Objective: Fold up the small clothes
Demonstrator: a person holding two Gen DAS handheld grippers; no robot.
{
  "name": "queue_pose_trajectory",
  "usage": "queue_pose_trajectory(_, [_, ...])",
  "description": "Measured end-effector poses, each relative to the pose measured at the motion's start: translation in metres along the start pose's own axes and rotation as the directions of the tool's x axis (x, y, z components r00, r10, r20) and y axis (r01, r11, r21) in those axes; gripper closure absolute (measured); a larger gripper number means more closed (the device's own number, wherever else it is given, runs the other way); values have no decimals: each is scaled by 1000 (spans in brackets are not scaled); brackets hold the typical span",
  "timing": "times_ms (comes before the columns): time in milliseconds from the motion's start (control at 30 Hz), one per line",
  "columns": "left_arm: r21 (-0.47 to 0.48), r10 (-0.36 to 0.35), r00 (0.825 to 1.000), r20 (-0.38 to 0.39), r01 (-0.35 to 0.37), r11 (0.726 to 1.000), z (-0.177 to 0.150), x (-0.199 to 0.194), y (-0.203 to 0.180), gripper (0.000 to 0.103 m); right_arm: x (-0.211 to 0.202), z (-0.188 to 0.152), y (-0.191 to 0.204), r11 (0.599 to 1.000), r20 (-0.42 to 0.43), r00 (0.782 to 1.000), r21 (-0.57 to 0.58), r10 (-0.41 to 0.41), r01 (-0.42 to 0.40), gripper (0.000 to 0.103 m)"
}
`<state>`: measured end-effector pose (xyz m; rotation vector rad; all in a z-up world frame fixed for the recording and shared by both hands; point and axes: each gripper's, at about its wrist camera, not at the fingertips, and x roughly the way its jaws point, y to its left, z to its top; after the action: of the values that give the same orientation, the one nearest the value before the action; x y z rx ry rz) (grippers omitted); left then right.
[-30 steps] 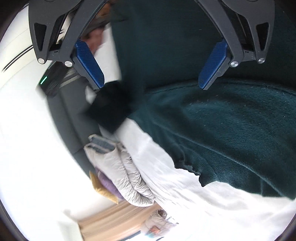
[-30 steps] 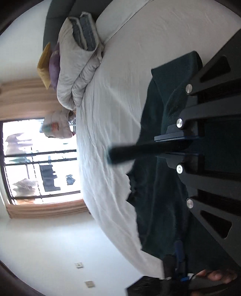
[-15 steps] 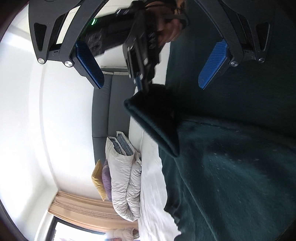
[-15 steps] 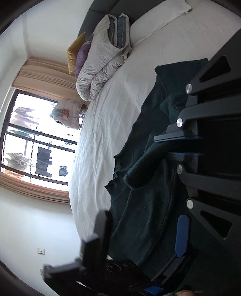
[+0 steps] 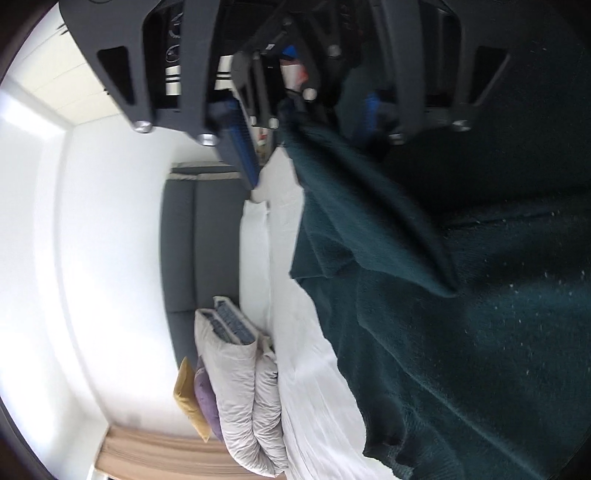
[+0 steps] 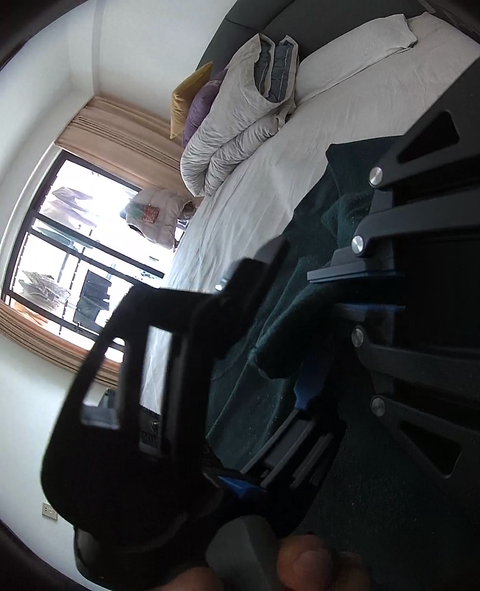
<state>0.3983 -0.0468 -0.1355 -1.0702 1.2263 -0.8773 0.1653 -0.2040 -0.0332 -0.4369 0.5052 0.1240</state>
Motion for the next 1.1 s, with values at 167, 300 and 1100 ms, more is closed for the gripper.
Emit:
queue_pose_trajectory(167, [22,9,999,35,-10,1000,0,-9,6,78,-6,-1,-7,998,5,999,44,37,-38,72])
queue_pose_trajectory(300, [80,56,997,54,-60,995,4,-13,-2,82,-15,-4,-7,996,15,998,55,63,-63,52])
queue_pose_trajectory(1100, [614,185,865,466,-467,636,-53,-100,-137,93,81,-110,-149,57,181,767,960,616,-273,41])
